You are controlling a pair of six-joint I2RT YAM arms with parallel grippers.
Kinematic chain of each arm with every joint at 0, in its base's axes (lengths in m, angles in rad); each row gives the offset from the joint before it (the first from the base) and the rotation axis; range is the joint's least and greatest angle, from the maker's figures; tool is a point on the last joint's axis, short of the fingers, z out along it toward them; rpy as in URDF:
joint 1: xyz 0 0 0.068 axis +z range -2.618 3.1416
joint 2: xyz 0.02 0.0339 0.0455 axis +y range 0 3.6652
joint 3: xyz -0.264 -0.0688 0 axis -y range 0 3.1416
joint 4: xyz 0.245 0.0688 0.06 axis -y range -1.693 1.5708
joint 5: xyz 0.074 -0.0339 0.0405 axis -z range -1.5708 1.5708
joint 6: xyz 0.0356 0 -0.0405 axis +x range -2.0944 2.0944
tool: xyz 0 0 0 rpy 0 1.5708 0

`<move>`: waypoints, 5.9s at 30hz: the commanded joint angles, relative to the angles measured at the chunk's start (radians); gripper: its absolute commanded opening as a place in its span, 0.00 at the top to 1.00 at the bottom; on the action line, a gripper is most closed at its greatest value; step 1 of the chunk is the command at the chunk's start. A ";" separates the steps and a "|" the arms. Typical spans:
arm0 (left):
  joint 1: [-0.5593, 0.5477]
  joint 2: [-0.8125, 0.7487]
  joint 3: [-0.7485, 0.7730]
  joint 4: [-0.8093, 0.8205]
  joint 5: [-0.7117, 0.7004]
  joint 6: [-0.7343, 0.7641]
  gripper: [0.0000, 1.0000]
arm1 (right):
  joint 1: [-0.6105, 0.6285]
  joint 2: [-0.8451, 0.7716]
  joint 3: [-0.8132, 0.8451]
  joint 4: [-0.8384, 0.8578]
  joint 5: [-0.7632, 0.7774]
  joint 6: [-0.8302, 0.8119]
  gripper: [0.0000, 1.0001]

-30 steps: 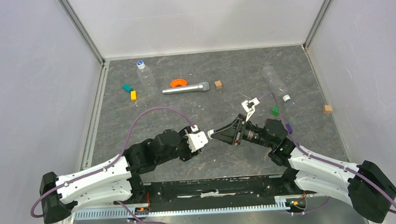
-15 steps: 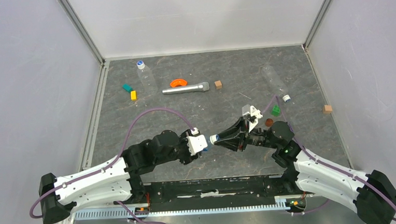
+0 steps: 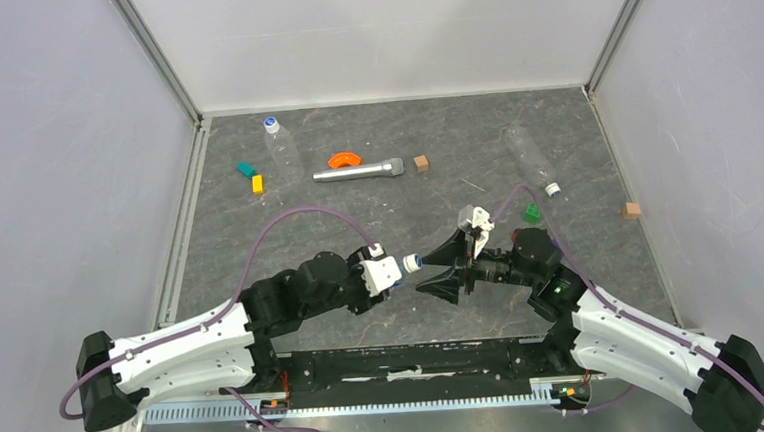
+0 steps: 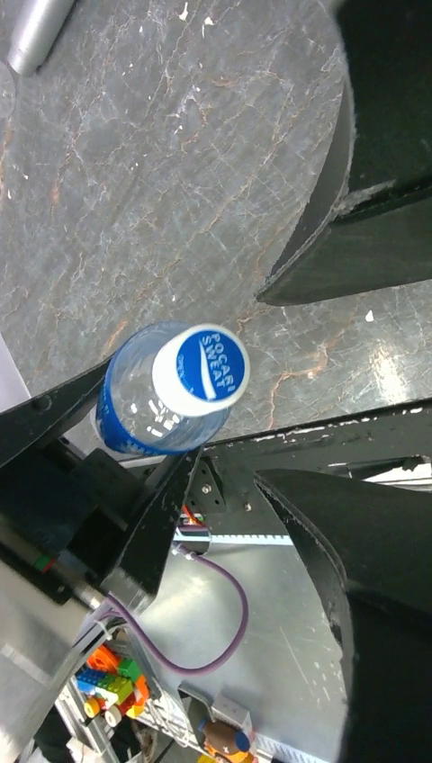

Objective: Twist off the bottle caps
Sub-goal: Unscrew the bottle cap from the plastic bottle.

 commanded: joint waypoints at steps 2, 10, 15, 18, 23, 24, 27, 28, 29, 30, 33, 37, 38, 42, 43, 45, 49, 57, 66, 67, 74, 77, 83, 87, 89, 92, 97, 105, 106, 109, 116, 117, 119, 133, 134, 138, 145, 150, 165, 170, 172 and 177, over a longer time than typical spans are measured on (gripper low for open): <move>-0.002 0.039 0.014 0.021 -0.070 -0.018 0.96 | 0.004 -0.046 0.022 0.031 0.000 0.133 0.26; -0.003 0.053 0.030 0.017 -0.060 -0.023 0.96 | 0.004 -0.056 -0.026 0.146 0.278 0.423 0.24; -0.002 0.049 0.037 0.016 -0.039 -0.025 0.96 | 0.004 -0.017 -0.051 0.228 0.295 0.533 0.24; -0.002 0.039 0.033 0.018 -0.037 -0.032 0.96 | 0.004 0.027 -0.040 0.239 0.259 0.549 0.24; -0.002 0.040 0.035 0.016 -0.036 -0.038 0.96 | 0.004 0.097 -0.037 0.312 0.175 0.589 0.34; -0.002 0.038 0.035 0.016 -0.034 -0.040 0.96 | 0.004 0.107 -0.037 0.318 0.163 0.595 0.39; -0.002 0.029 0.031 0.017 -0.032 -0.049 0.96 | 0.004 0.125 -0.043 0.343 0.132 0.597 0.54; -0.002 0.027 0.028 0.017 -0.033 -0.047 0.96 | 0.004 0.126 -0.047 0.347 0.126 0.595 0.61; -0.002 0.026 0.027 0.018 -0.037 -0.046 0.96 | 0.004 0.125 -0.049 0.348 0.121 0.583 0.65; -0.002 0.024 0.026 0.018 -0.039 -0.043 0.96 | 0.004 0.123 -0.048 0.343 0.113 0.565 0.67; -0.002 0.022 0.028 0.017 -0.039 -0.038 0.96 | 0.004 0.111 -0.043 0.317 0.092 0.478 0.73; -0.002 0.018 0.030 0.019 -0.029 -0.039 0.96 | 0.004 0.103 -0.025 0.258 0.055 0.330 0.74; -0.002 0.013 0.026 0.023 -0.024 -0.040 0.96 | 0.004 0.102 -0.026 0.258 0.034 0.294 0.74; -0.002 -0.019 0.008 0.061 0.023 -0.044 0.96 | 0.004 0.100 -0.020 0.259 -0.034 0.153 0.73; -0.003 -0.028 0.002 0.076 0.040 -0.047 0.96 | 0.003 0.102 -0.017 0.259 -0.044 0.112 0.73; -0.003 -0.039 -0.008 0.103 0.067 -0.056 0.96 | 0.004 0.107 -0.003 0.251 -0.063 0.038 0.73; -0.002 -0.042 -0.006 0.113 0.075 -0.074 0.96 | 0.005 0.124 0.048 0.197 -0.073 -0.083 0.69; -0.003 -0.053 -0.028 0.090 -0.009 -0.074 0.96 | 0.004 0.083 0.041 0.110 0.057 -0.013 0.28; -0.001 -0.016 -0.016 0.090 -0.078 -0.018 0.96 | 0.004 -0.074 -0.120 0.257 0.145 0.257 0.19; -0.003 -0.005 -0.008 0.087 -0.078 -0.018 0.96 | 0.004 -0.077 -0.128 0.285 0.151 0.285 0.19; -0.002 0.032 0.009 0.083 -0.068 -0.031 0.96 | 0.004 -0.048 -0.122 0.314 0.265 0.437 0.19; -0.002 0.028 0.008 0.076 -0.073 -0.042 0.96 | 0.004 -0.041 -0.129 0.326 0.279 0.438 0.19; -0.001 0.018 -0.005 0.077 -0.081 -0.044 0.96 | 0.004 -0.054 -0.116 0.301 0.296 0.443 0.18; -0.003 0.027 0.003 0.076 -0.080 -0.034 0.96 | 0.004 -0.062 -0.100 0.252 0.327 0.455 0.18; -0.002 0.029 0.009 0.075 -0.076 -0.032 0.96 | 0.004 -0.061 -0.085 0.199 0.359 0.473 0.18; -0.002 0.030 0.009 0.077 -0.074 -0.030 0.96 | 0.004 -0.050 -0.061 0.134 0.382 0.491 0.17; -0.002 0.026 0.008 0.070 -0.075 -0.032 0.96 | 0.004 -0.032 -0.054 0.190 0.342 0.548 0.17; -0.002 0.020 0.005 0.070 -0.065 -0.028 0.96 | 0.004 0.046 -0.045 0.290 0.244 0.617 0.20; -0.001 0.020 0.007 0.070 -0.064 -0.030 0.96 | 0.004 0.060 -0.046 0.308 0.229 0.627 0.20; -0.002 0.019 0.004 0.070 -0.064 -0.036 0.96 | 0.004 0.104 -0.048 0.372 0.189 0.653 0.34; -0.002 0.028 0.000 0.068 -0.074 -0.035 0.96 | 0.004 0.173 -0.052 0.439 0.145 0.662 0.55; -0.002 0.029 0.001 0.067 -0.076 -0.035 0.96 | 0.005 0.173 -0.059 0.448 0.144 0.659 0.59; -0.002 0.032 0.001 0.067 -0.075 -0.036 0.96 | 0.004 0.172 -0.069 0.451 0.145 0.642 0.68; -0.003 0.033 0.011 0.079 -0.021 -0.040 0.96 | 0.004 0.116 -0.031 0.329 -0.110 -0.062 0.90; -0.003 0.028 0.010 0.079 -0.019 -0.040 0.96 | 0.004 0.120 -0.019 0.312 -0.122 -0.090 0.88; -0.002 0.001 0.001 0.088 -0.020 -0.039 0.96 | 0.004 0.131 -0.012 0.300 -0.131 -0.113 0.84; -0.002 -0.024 -0.011 0.088 -0.061 -0.036 0.96 | 0.005 0.109 -0.087 0.368 -0.070 0.047 0.52; -0.002 -0.011 -0.017 0.086 -0.084 -0.036 0.96 | 0.004 0.085 -0.152 0.416 -0.028 0.232 0.34; -0.003 0.074 0.037 0.014 -0.096 -0.028 0.96 | 0.003 0.042 -0.020 0.210 0.238 0.461 0.23; -0.003 0.073 0.035 0.015 -0.085 -0.029 0.96 | 0.004 0.114 -0.005 0.253 0.202 0.504 0.23; -0.004 0.076 0.040 0.014 -0.081 -0.031 0.96 | 0.003 0.155 -0.005 0.292 0.183 0.534 0.23; -0.003 0.079 0.045 0.015 -0.077 -0.035 0.96 | 0.004 0.230 0.010 0.307 0.115 0.528 0.24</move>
